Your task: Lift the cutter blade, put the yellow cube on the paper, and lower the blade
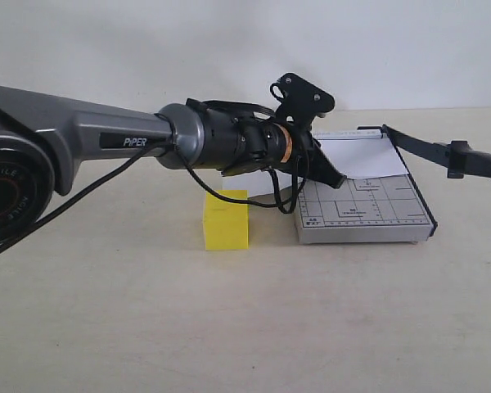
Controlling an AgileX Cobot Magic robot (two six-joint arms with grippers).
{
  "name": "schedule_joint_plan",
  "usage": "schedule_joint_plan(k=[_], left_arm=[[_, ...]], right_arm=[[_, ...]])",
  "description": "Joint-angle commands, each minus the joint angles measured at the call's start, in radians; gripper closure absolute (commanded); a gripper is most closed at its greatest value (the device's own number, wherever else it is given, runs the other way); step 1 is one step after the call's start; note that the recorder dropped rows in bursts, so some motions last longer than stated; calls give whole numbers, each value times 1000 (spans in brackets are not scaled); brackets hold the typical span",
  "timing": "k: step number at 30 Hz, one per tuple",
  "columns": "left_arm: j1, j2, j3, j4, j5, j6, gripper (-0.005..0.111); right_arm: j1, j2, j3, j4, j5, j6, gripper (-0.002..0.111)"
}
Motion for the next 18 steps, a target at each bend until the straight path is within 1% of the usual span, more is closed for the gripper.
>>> schedule_joint_plan(k=[1, 18], left_arm=[[4, 3, -8, 5, 0, -13, 102], [4, 35, -8, 5, -21, -13, 102]], right_arm=[[-1, -4, 2, -13, -4, -26, 109], [-1, -4, 2, -15, -4, -36, 109]])
